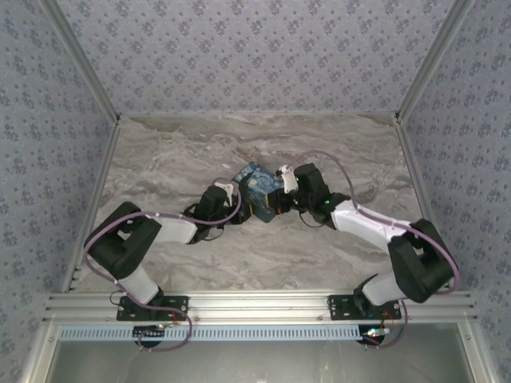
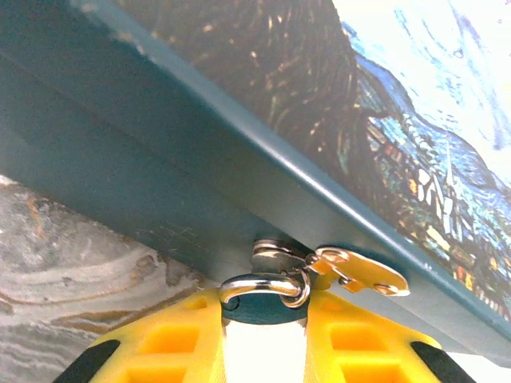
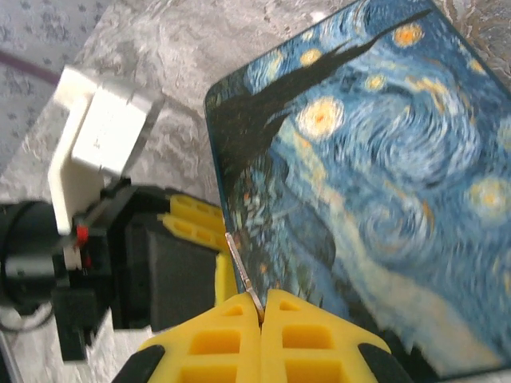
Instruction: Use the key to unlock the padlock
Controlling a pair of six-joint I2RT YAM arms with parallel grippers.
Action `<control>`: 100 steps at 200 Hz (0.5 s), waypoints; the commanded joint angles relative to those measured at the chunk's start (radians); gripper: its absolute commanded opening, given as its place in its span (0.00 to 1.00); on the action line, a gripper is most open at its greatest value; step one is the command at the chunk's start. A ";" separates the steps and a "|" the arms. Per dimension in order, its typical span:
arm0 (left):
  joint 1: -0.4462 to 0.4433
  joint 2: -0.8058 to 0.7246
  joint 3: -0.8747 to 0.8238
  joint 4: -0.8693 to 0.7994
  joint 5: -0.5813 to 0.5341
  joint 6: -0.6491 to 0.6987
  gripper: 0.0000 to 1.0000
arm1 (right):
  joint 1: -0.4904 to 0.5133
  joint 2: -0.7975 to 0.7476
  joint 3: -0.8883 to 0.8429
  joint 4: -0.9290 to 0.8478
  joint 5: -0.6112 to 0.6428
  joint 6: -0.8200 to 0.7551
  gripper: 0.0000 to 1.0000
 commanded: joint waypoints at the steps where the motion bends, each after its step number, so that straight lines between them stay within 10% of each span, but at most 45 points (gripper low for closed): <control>1: -0.014 -0.059 0.044 -0.024 -0.007 -0.063 0.24 | 0.048 -0.064 -0.089 -0.041 0.085 -0.085 0.00; 100: -0.079 -0.112 0.062 -0.054 -0.015 -0.195 0.24 | 0.166 -0.119 -0.338 0.214 0.213 -0.146 0.00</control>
